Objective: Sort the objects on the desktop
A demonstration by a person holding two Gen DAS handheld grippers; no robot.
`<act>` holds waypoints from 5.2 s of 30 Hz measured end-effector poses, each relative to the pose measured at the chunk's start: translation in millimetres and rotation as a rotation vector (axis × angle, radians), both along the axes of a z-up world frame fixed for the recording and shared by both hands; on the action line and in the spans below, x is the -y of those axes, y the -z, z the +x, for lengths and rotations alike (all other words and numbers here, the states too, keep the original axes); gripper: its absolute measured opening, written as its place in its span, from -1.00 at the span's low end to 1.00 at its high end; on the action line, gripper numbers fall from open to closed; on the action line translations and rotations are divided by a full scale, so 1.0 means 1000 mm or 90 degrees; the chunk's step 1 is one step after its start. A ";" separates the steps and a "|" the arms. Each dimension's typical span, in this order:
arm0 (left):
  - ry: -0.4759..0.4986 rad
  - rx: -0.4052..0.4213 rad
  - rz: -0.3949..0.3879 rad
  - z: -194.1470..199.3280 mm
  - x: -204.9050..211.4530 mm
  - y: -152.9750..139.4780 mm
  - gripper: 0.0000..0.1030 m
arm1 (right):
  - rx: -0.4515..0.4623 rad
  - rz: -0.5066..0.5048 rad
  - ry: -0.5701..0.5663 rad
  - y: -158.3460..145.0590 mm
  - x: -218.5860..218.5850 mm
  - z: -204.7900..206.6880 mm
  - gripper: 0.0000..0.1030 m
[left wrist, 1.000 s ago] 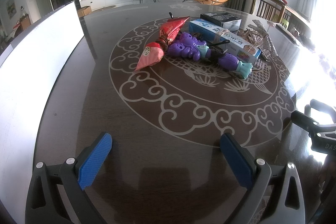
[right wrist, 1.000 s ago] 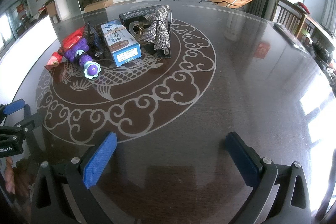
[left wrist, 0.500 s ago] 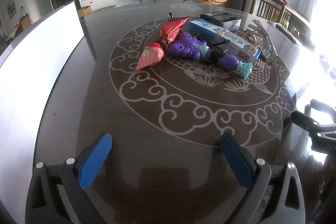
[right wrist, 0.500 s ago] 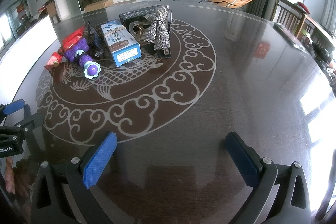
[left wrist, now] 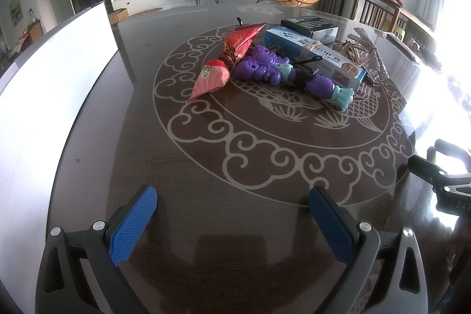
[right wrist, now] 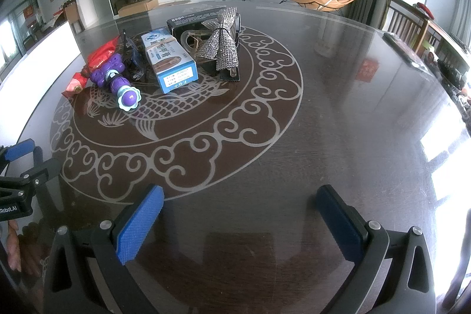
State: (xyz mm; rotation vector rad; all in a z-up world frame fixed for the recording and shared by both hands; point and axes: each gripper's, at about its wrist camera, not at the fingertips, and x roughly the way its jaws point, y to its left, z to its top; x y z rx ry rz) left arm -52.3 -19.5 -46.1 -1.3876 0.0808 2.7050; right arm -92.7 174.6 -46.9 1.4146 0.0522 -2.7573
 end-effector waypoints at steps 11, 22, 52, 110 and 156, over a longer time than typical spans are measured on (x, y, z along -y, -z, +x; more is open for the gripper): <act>0.000 0.000 0.000 0.000 0.000 0.000 1.00 | 0.000 0.000 0.000 0.000 0.000 0.000 1.00; 0.000 0.000 0.000 0.000 0.000 0.000 1.00 | 0.000 0.000 0.000 0.000 0.000 0.001 1.00; 0.000 0.000 0.001 0.001 0.001 0.000 1.00 | 0.000 0.000 0.000 0.000 0.000 0.002 1.00; -0.003 0.011 0.015 -0.149 0.017 -0.009 -0.64 | 0.000 0.000 0.001 0.000 0.000 0.003 1.00; -0.008 0.003 -0.003 -0.035 0.055 0.005 1.00 | 0.000 0.000 0.001 0.000 0.000 0.004 1.00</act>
